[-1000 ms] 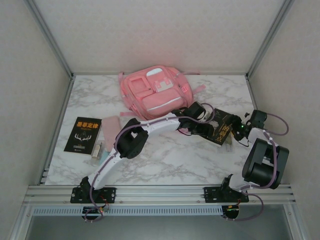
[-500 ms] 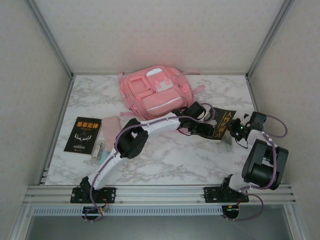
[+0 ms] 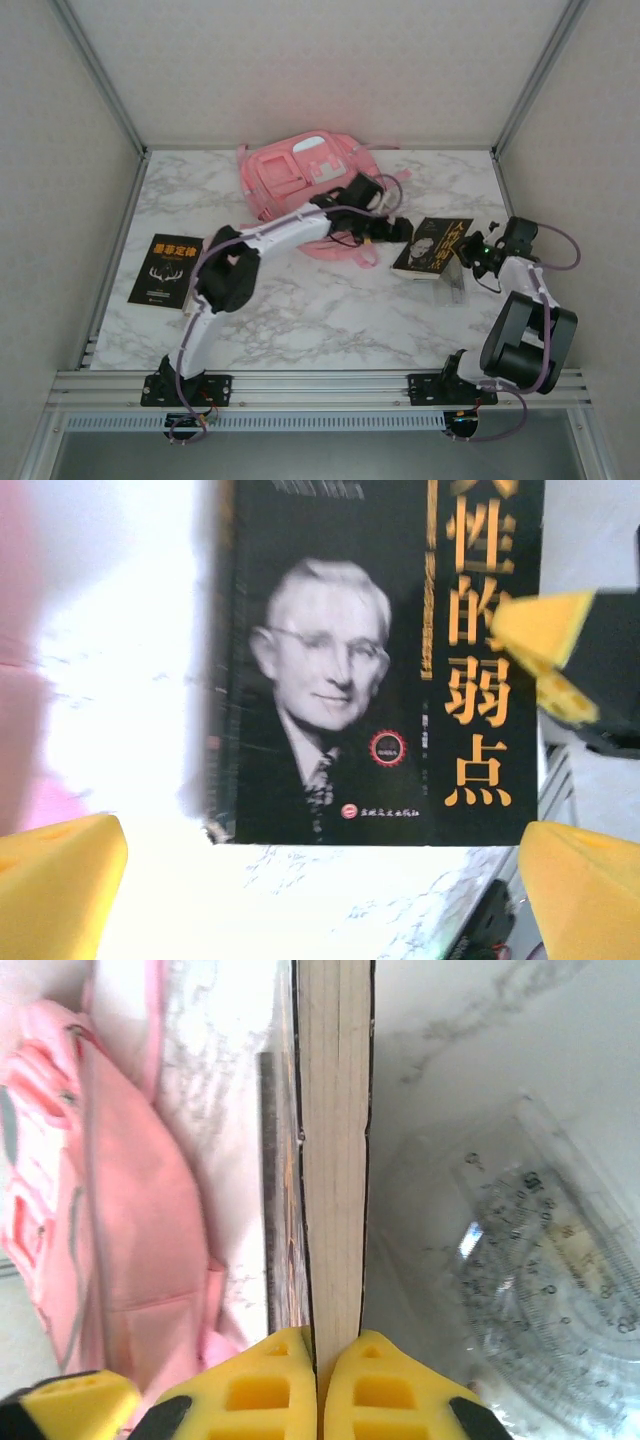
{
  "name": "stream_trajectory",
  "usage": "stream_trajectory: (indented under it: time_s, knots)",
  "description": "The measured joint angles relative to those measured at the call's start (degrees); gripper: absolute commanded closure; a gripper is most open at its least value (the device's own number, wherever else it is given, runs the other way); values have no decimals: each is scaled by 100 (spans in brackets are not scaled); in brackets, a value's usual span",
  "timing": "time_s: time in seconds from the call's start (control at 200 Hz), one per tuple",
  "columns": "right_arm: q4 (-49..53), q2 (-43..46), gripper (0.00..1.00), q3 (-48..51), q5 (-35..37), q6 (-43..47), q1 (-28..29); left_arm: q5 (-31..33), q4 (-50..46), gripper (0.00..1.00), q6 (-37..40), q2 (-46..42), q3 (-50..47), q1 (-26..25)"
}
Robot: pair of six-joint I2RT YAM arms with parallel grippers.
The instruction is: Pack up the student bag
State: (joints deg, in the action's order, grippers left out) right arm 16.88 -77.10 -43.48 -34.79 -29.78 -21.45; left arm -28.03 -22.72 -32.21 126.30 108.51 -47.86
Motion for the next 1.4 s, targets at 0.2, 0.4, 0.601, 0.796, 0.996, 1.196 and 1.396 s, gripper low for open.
stream_trajectory:
  time_s: [0.2, 0.4, 0.601, 0.796, 0.996, 1.196, 1.396]
  knots:
    - [649, 597, 100, -730, -275, -4, 92, -13, 778, 0, -304, -1051, -793, 756]
    - [734, 780, 100, -1209, -896, -251, 621, -302, 1746, 0, -892, -1141, -1565, 896]
    - [424, 706, 100, -1421, -1381, -713, 1279, -656, 2699, 0, -1451, -1119, -1971, 892]
    - [-85, 382, 100, -1508, -1580, -1043, 1687, -925, 3792, 26, -2048, -1119, -2363, 892]
    - [-343, 68, 100, -1508, -1587, -1207, 1727, -1014, 4441, 76, -2496, -1128, -2710, 896]
    - [-442, -118, 49, -1508, -1480, -1266, 1775, -874, 4568, 99, -2649, -1320, -2844, 957]
    - [-205, 76, 1, -1502, -511, -1445, 2129, -262, 4566, 100, -2750, -1613, -3099, 997]
